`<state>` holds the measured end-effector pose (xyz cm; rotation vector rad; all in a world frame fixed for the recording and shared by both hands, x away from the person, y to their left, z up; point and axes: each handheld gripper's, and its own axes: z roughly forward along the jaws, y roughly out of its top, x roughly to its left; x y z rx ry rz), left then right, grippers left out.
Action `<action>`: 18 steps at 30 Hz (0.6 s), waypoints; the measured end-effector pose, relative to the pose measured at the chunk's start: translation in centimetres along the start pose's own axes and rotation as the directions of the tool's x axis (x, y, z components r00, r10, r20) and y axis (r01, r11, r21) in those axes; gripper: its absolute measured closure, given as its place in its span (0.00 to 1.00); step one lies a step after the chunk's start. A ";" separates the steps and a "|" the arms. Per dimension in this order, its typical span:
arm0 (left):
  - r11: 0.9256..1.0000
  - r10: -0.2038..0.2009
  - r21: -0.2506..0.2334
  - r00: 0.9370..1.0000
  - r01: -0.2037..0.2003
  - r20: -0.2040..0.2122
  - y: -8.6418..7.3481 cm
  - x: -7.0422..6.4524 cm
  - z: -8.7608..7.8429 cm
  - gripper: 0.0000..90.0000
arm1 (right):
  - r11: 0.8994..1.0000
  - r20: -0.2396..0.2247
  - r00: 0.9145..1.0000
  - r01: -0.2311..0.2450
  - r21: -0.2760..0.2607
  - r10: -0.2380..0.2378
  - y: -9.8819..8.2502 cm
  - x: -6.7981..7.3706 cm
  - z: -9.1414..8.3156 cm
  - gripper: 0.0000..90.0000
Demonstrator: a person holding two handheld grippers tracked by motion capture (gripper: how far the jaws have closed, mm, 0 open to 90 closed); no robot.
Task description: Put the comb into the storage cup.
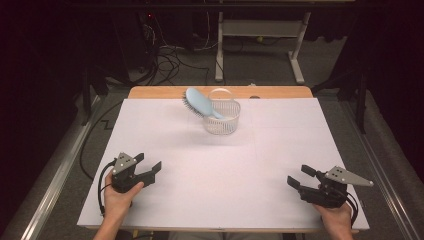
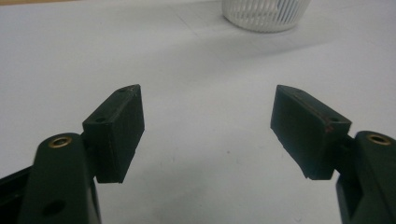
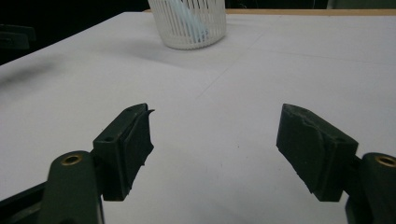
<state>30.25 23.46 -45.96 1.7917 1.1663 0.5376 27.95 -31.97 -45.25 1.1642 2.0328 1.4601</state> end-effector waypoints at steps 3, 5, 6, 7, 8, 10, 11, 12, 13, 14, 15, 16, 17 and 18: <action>1.000 -0.005 -0.001 1.000 0.005 -0.002 -0.1 0.0 0.0 0.30 | 1.000 0.001 1.000 -0.001 0.000 0.001 0.0 0.0 0.0 0.30; 1.000 -0.004 0.001 1.000 0.004 -0.004 -0.2 0.0 0.1 0.30 | 1.000 0.001 1.000 -0.002 -0.001 0.002 0.0 0.0 0.0 0.30; 1.000 -0.004 0.004 1.000 0.004 -0.003 -0.2 0.0 0.1 0.30 | 1.000 0.001 1.000 -0.002 0.000 0.002 0.0 0.0 0.0 0.30; 1.000 -0.005 0.004 1.000 0.005 -0.003 -0.3 0.0 0.1 0.30 | 1.000 0.001 1.000 -0.003 0.000 0.003 0.0 0.0 0.0 0.30; 1.000 -0.005 0.005 1.000 0.005 -0.003 -0.4 0.0 0.1 0.30 | 1.000 0.001 1.000 -0.002 -0.001 0.002 0.0 0.0 0.0 0.30; 1.000 -0.005 0.007 1.000 0.005 -0.002 -0.5 0.0 0.2 0.30 | 1.000 0.002 1.000 -0.002 -0.001 0.002 0.0 0.0 0.0 0.30; 1.000 -0.006 0.008 1.000 0.006 -0.002 -0.6 0.0 0.1 0.30 | 1.000 0.002 1.000 -0.003 -0.001 0.003 0.0 0.0 0.0 0.30; 1.000 -0.007 0.008 1.000 0.007 -0.002 -0.6 0.0 0.1 0.30 | 1.000 0.002 1.000 -0.002 -0.001 0.002 0.0 0.0 0.0 0.30; 1.000 -0.007 0.009 1.000 0.007 -0.003 -0.6 0.0 0.1 0.30 | 1.000 0.003 1.000 -0.001 -0.001 0.001 0.0 0.0 0.0 0.30; 1.000 -0.007 0.009 1.000 0.008 -0.003 -0.7 0.0 0.1 0.30 | 1.000 0.003 1.000 -0.003 -0.001 0.003 0.0 0.0 0.0 0.30; 1.000 -0.008 0.009 1.000 0.008 -0.004 -0.7 0.1 0.0 0.30 | 1.000 0.003 1.000 -0.003 -0.001 0.003 0.0 -0.1 0.0 0.30; 1.000 -0.010 0.007 1.000 0.010 -0.005 -0.8 0.1 0.0 0.30 | 1.000 0.003 1.000 -0.003 -0.002 0.003 0.0 -0.1 0.0 0.30; 1.000 -0.009 0.007 1.000 0.009 -0.006 -0.8 0.1 0.0 0.30 | 1.000 0.003 1.000 -0.003 -0.002 0.003 0.0 -0.1 0.0 0.30; 1.000 -0.009 0.010 1.000 0.009 -0.006 -0.9 0.1 0.0 0.30 | 1.000 0.004 1.000 -0.003 -0.001 0.003 0.0 -0.1 0.0 0.30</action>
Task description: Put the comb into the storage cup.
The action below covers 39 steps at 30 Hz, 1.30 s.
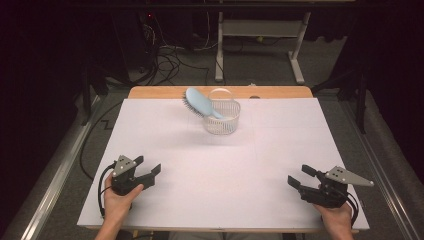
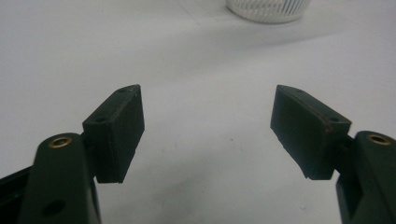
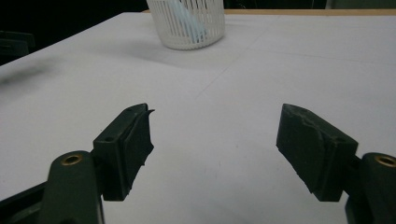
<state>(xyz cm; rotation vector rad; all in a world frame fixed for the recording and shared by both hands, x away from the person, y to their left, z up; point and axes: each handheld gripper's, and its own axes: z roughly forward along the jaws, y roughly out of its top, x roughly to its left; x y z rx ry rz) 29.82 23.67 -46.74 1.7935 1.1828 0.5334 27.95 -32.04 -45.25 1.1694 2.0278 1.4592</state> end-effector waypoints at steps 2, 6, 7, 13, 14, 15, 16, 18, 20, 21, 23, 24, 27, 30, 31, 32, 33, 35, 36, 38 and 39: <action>1.000 0.000 0.000 1.000 0.000 -0.001 -0.1 0.0 0.0 0.30 | 1.000 0.001 1.000 0.001 0.001 -0.001 0.0 0.0 0.0 0.30; 1.000 0.000 0.001 1.000 0.000 -0.001 -0.3 0.0 -0.1 0.30 | 1.000 0.002 1.000 0.002 0.000 -0.002 0.0 0.0 0.0 0.30; 1.000 -0.002 0.000 1.000 0.002 -0.001 -0.3 -0.1 -0.1 0.30 | 1.000 0.002 1.000 0.002 0.001 -0.002 0.0 0.0 0.0 0.30; 1.000 -0.007 -0.003 1.000 0.007 0.001 -0.6 -0.1 0.0 0.30 | 1.000 0.001 1.000 0.001 0.001 -0.001 0.0 0.0 0.0 0.30; 1.000 -0.008 -0.003 1.000 0.008 0.001 -0.6 -0.1 0.0 0.30 | 1.000 0.001 1.000 0.000 0.000 0.000 0.0 0.0 0.0 0.30; 1.000 -0.008 -0.003 1.000 0.008 -0.001 -0.7 -0.1 0.0 0.30 | 1.000 0.001 1.000 -0.001 0.001 0.001 0.0 0.0 0.0 0.30; 1.000 -0.007 -0.002 1.000 0.007 -0.001 -0.7 -0.1 0.0 0.30 | 1.000 0.000 1.000 0.001 0.002 -0.001 0.0 0.0 0.0 0.30; 1.000 -0.009 -0.002 1.000 0.009 -0.001 -0.7 -0.2 0.0 0.30 | 1.000 -0.001 1.000 0.004 0.002 -0.004 0.0 0.0 0.0 0.30; 1.000 -0.008 0.001 1.000 0.008 0.000 -0.8 -0.2 0.1 0.30 | 1.000 -0.001 1.000 0.003 0.002 -0.003 0.0 0.1 0.0 0.30; 1.000 -0.008 0.003 1.000 0.008 0.000 -0.9 -0.3 0.1 0.30 | 1.000 0.000 1.000 0.003 0.002 -0.003 0.0 0.0 0.0 0.30; 1.000 -0.009 0.004 1.000 0.009 0.001 -0.9 -0.3 0.1 0.30 | 1.000 0.000 1.000 0.003 0.001 -0.003 0.0 0.0 0.0 0.30; 1.000 -0.010 0.003 1.000 0.010 0.001 -0.9 -0.3 0.1 0.30 | 1.000 -0.001 1.000 0.003 0.001 -0.003 0.0 0.0 0.0 0.30; 1.000 -0.012 0.000 1.000 0.012 0.001 -1.0 -0.3 0.0 0.30 | 1.000 -0.001 1.000 0.004 0.002 -0.004 0.0 0.0 0.0 0.30; 1.000 -0.013 -0.008 1.000 0.013 -0.001 -1.0 -0.3 -0.1 0.31 | 1.000 -0.002 1.000 0.004 0.002 -0.004 0.0 0.0 0.0 0.30; 1.000 -0.015 -0.009 1.000 0.015 0.000 -1.0 -0.3 -0.1 0.31 | 1.000 -0.002 1.000 0.004 0.002 -0.004 0.0 0.0 0.0 0.30; 1.000 -0.017 -0.010 1.000 0.017 0.000 -1.1 -0.3 -0.1 0.31 | 1.000 -0.002 1.000 0.004 0.002 -0.004 0.0 0.0 0.0 0.30; 1.000 -0.018 -0.011 1.000 0.018 -0.001 -1.1 -0.3 -0.1 0.31 | 1.000 -0.001 1.000 0.004 0.001 -0.004 0.0 0.0 0.0 0.30; 1.000 -0.014 -0.008 1.000 0.014 -0.003 -1.1 -0.4 -0.2 0.31 | 1.000 -0.002 1.000 0.004 0.001 -0.004 0.0 0.0 0.0 0.30; 1.000 -0.011 -0.007 1.000 0.011 -0.005 -1.1 -0.4 -0.2 0.31 | 1.000 -0.002 1.000 0.004 0.002 -0.004 0.0 0.1 0.0 0.30; 1.000 -0.005 -0.005 1.000 0.005 -0.004 -1.1 -0.4 -0.3 0.31 | 1.000 -0.003 1.000 0.006 0.002 -0.006 0.0 0.1 0.0 0.30; 1.000 -0.003 -0.005 1.000 0.003 -0.005 -1.1 -0.5 -0.3 0.31 | 1.000 -0.003 1.000 0.008 0.002 -0.008 0.0 0.1 0.0 0.30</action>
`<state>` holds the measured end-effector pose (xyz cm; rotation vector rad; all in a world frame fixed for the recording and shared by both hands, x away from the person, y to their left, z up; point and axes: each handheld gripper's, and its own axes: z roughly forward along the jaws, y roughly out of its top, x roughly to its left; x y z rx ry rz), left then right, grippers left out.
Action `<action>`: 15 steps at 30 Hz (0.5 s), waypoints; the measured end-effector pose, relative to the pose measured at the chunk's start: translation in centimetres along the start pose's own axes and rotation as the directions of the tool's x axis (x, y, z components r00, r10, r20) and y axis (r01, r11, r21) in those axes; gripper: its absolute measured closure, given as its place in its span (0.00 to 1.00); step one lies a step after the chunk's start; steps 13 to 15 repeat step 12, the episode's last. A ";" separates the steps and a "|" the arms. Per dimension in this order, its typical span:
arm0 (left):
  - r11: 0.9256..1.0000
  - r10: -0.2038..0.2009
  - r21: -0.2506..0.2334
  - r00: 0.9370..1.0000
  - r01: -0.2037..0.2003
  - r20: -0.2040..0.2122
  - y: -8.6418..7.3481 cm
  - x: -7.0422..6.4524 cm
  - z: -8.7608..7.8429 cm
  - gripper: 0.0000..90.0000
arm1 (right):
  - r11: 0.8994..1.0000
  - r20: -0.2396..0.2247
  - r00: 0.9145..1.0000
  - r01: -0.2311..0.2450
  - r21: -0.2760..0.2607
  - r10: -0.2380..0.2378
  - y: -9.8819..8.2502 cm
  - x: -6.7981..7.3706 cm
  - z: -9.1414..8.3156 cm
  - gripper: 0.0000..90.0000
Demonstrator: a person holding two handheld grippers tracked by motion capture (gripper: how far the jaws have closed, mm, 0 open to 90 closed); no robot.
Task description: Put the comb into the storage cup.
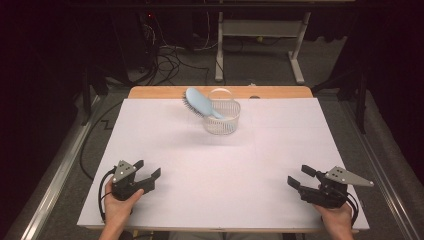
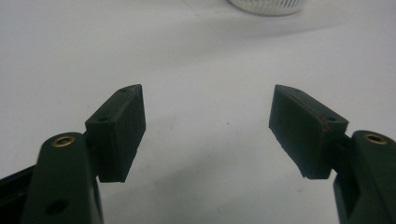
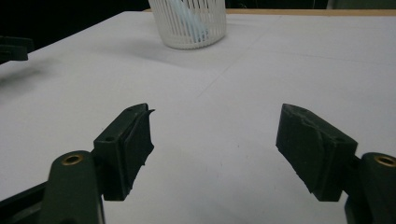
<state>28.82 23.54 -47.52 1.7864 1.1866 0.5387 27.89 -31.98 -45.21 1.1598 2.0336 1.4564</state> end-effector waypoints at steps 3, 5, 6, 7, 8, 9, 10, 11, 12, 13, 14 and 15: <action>1.000 0.007 0.000 1.000 -0.007 0.003 -0.1 -0.1 -0.1 0.31 | 1.000 0.002 1.000 -0.001 0.001 0.001 0.0 0.0 0.0 0.30; 1.000 0.008 -0.001 1.000 -0.008 0.003 -0.1 -0.1 -0.2 0.31 | 1.000 0.004 1.000 -0.002 0.000 0.002 0.0 0.0 0.0 0.30; 1.000 0.005 -0.002 1.000 -0.005 0.004 -0.1 -0.1 -0.2 0.31 | 1.000 0.005 1.000 -0.001 -0.002 0.001 0.0 0.0 -0.1 0.30; 1.000 0.003 -0.003 1.000 -0.003 0.005 -0.2 -0.1 -0.2 0.31 | 1.000 0.005 1.000 -0.001 -0.002 0.001 0.0 0.0 -0.1 0.30; 1.000 0.002 -0.004 1.000 -0.002 0.005 -0.2 -0.1 -0.2 0.31 | 1.000 0.005 1.000 -0.001 -0.003 0.001 0.0 0.0 -0.1 0.30; 1.000 0.002 -0.005 1.000 -0.002 0.005 -0.2 -0.1 -0.2 0.31 | 1.000 0.005 1.000 -0.001 -0.003 0.001 0.0 0.0 -0.1 0.30; 1.000 0.003 -0.005 1.000 -0.003 0.005 -0.2 -0.1 -0.3 0.31 | 1.000 0.005 1.000 0.000 -0.002 0.000 0.0 0.0 -0.1 0.30; 1.000 0.003 -0.006 1.000 -0.003 0.005 -0.2 -0.1 -0.3 0.31 | 1.000 0.005 1.000 0.000 -0.002 0.000 0.0 0.0 -0.1 0.30; 1.000 0.004 -0.006 1.000 -0.004 0.006 -0.2 -0.1 -0.3 0.31 | 1.000 0.004 1.000 0.000 -0.002 0.000 0.0 0.0 -0.1 0.30; 1.000 0.004 -0.006 1.000 -0.004 0.006 -0.2 -0.1 -0.3 0.31 | 1.000 0.004 1.000 0.000 -0.002 0.000 0.0 0.0 -0.1 0.30; 1.000 0.004 -0.006 1.000 -0.004 0.006 -0.2 -0.1 -0.3 0.31 | 1.000 0.004 1.000 0.000 -0.002 0.000 0.0 0.0 -0.1 0.30; 1.000 0.004 -0.006 1.000 -0.004 0.006 -0.2 -0.1 -0.3 0.31 | 1.000 0.004 1.000 0.000 -0.002 0.000 0.0 0.0 -0.1 0.30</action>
